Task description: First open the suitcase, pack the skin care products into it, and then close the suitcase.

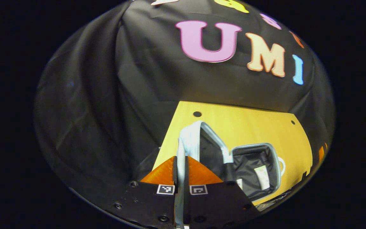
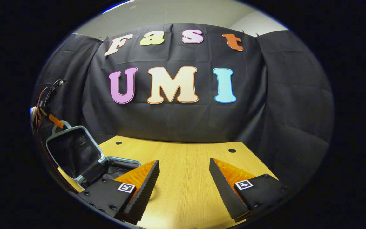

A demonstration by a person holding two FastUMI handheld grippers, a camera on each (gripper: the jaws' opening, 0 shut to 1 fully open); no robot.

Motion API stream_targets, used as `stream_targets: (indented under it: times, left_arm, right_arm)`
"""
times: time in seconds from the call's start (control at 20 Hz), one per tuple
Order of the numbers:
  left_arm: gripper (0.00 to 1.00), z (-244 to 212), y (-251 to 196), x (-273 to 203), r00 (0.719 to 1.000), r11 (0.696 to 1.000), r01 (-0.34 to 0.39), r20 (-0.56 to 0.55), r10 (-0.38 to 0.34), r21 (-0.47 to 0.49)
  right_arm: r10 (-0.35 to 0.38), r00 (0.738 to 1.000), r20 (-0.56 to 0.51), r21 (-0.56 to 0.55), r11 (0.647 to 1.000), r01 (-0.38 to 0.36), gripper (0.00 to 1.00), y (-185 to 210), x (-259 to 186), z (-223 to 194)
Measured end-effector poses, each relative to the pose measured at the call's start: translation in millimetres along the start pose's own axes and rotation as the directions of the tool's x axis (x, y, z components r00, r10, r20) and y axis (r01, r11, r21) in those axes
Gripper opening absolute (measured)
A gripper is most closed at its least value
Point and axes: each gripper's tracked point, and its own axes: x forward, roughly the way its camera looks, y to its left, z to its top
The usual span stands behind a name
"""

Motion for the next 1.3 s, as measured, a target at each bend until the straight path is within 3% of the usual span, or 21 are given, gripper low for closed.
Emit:
stream_targets:
  times: [0.25, 0.45, 0.75, 0.9, 1.1, 1.3]
  left_arm:
    - [0.03, 25, -96, -15, 0.989, 0.991, 0.128, 0.066, -0.130, 0.030]
    - [0.04, 42, -183, -29, 0.956, 0.971, 0.241, 0.171, -0.239, 0.014]
    - [0.04, 14, -283, -13, 0.932, 0.944, 0.330, 0.169, -0.322, -0.019]
    - [0.04, -8, -319, -4, 0.931, 0.942, 0.333, 0.139, -0.336, 0.046]
    - [0.04, -49, -357, 8, 0.932, 0.933, 0.354, 0.057, -0.358, 0.060]
    - [0.05, -77, -381, 27, 0.954, 0.947, 0.293, 0.019, -0.298, 0.130]
  right_arm:
    - [0.016, 1.000, -0.012, 0.078, 0.997, -0.015, 0.98, -34, -14, -1]
    - [-0.002, 1.000, -0.021, 0.149, 0.989, 0.006, 0.98, -68, -11, 3]
    - [-0.002, 1.000, 0.000, 0.145, 0.989, 0.002, 0.98, -93, -2, 17]
    - [0.006, 1.000, 0.009, 0.151, 0.989, -0.007, 0.98, -103, 1, 22]
    - [-0.005, 1.000, 0.028, 0.115, 0.993, 0.002, 0.98, -128, -7, 25]
    - [-0.002, 0.999, 0.049, 0.092, 0.996, -0.002, 0.98, -153, -18, 28]
